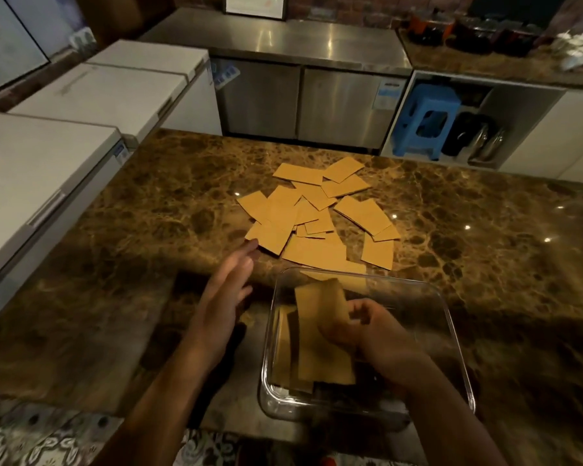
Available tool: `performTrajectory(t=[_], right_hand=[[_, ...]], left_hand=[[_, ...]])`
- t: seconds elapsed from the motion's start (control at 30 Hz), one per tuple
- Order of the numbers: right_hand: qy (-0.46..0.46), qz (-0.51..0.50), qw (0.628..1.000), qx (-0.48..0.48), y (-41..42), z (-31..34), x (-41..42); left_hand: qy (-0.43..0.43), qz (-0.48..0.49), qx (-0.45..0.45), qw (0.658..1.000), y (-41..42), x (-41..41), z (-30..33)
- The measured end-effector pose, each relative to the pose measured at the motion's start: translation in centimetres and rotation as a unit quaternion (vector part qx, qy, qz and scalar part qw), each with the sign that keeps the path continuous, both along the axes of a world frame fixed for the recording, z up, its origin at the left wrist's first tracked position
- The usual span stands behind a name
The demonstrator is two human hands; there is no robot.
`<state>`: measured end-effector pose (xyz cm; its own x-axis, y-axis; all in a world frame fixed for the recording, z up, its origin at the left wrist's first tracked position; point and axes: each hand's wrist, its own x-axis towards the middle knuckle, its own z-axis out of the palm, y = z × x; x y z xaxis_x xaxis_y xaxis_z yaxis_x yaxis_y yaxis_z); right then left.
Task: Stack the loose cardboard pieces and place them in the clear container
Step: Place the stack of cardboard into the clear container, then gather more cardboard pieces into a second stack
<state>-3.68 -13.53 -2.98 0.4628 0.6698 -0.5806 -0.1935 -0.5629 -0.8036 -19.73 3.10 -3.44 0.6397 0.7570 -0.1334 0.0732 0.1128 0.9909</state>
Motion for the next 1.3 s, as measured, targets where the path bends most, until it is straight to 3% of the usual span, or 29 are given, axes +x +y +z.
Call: performTrajectory(t=[0.2,0.4,0.53,0.7,0.8,1.0,1.13,1.3], right_hand=[[-0.012,0.004,0.999,-0.047,2.1,-2.5,-2.2],[-0.2,0.094,0.969,-0.113,3.3,-2.1,-3.8],[-0.12,0.098,0.984,-0.09,3.9,-1.1,-5.0],[0.042,0.002,0.999,-0.022,3.7,-0.8,-5.5],[0.106,0.033,0.994,0.003,3.4,0.0,-5.1],[0.009,0.076,0.995,-0.056,2.5,2.8,-1.0],[-0.043,0.109,0.993,0.01,3.1,7.3,3.6],[0.008,0.051,0.997,0.06,9.9,7.0,9.5]], left_hand=[[-0.012,-0.061,-0.078,0.995,-1.6,0.7,-2.4],[-0.009,-0.076,-0.064,0.995,-3.0,1.1,-3.0],[-0.035,-0.06,-0.075,0.995,-3.8,1.8,-3.2],[-0.049,-0.025,-0.096,0.994,-3.9,2.0,-3.2],[-0.037,-0.014,-0.097,0.995,-4.1,1.8,-2.5],[0.072,0.005,-0.069,0.995,-0.3,1.9,-1.3],[0.097,0.055,0.011,0.994,6.2,5.0,-1.1],[0.169,0.105,0.02,0.98,14.2,10.2,-2.0]])
